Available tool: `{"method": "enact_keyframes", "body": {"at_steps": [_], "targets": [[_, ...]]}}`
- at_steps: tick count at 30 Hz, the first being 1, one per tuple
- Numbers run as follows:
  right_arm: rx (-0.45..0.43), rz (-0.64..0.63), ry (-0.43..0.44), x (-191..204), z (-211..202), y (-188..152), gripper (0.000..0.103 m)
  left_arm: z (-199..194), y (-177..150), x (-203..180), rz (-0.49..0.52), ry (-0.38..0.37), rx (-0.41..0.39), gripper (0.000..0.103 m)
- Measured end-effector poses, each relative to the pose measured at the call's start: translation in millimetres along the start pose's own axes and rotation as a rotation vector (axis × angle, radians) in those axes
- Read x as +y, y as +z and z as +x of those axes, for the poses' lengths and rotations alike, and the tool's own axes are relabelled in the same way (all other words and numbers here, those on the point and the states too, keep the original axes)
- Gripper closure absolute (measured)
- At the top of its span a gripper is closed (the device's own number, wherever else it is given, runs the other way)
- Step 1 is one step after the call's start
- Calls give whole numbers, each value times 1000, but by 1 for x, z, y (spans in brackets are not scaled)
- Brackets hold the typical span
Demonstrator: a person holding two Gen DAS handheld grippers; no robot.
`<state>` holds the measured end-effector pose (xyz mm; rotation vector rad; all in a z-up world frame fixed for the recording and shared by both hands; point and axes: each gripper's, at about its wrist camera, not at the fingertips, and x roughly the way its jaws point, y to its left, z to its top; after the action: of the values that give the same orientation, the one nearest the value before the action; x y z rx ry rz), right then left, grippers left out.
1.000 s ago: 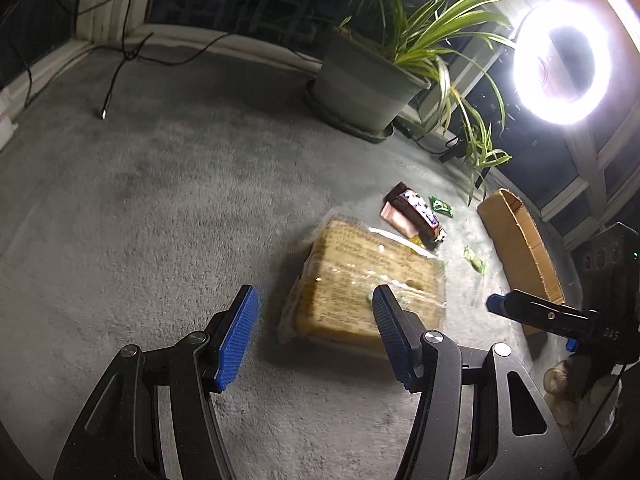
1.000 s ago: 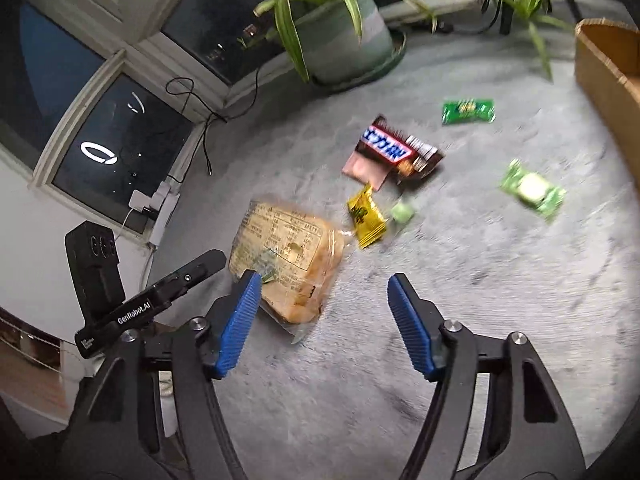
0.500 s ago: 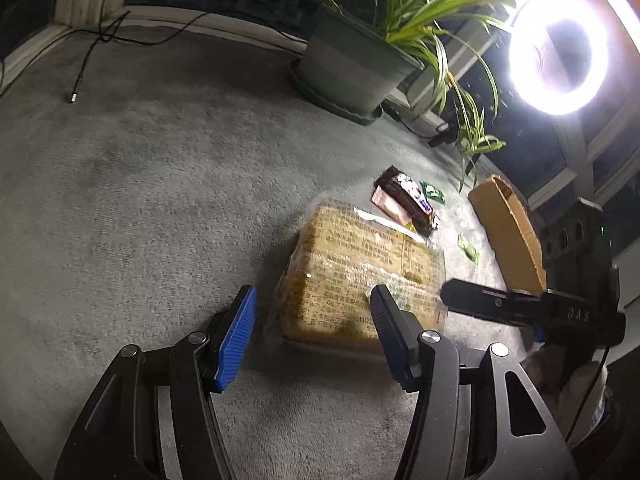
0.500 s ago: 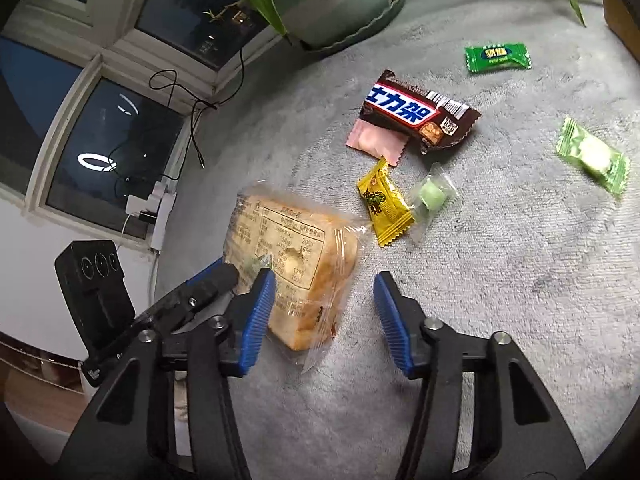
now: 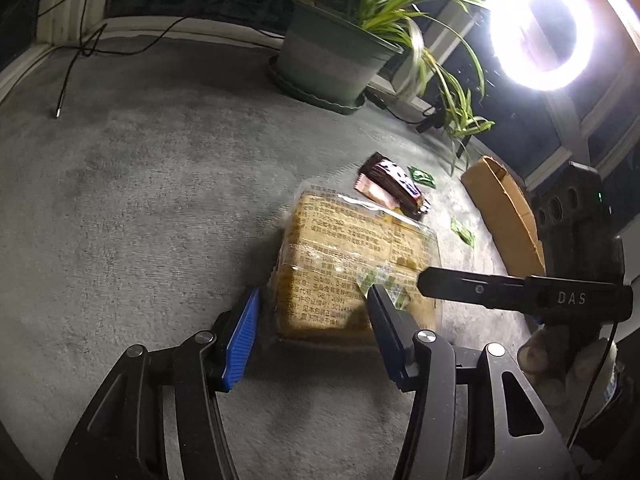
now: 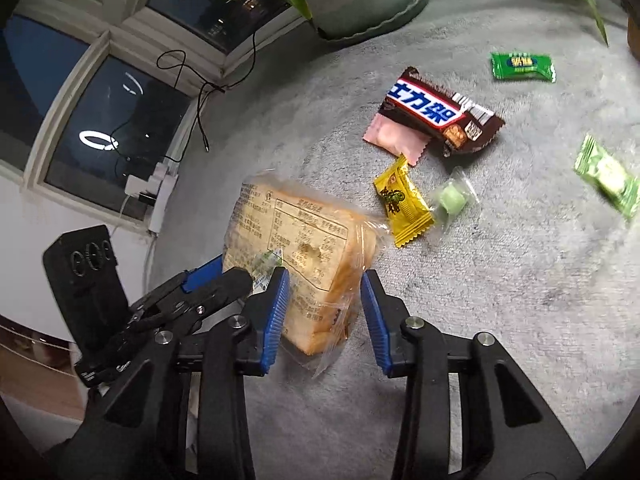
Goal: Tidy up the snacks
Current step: 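Close both tools on the bagged bread loaf and lift it, then carry the bread loaf into the box and open both tools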
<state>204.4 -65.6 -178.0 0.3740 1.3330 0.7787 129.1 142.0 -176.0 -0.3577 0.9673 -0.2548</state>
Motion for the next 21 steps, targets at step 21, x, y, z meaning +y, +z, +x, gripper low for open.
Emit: {"method": "enact_keyframes", "body": {"at_steps": [21], "targets": [[-124, -114, -98, -7, -90, -13, 64, -5, 2, -75, 112, -29, -58, 50]]}}
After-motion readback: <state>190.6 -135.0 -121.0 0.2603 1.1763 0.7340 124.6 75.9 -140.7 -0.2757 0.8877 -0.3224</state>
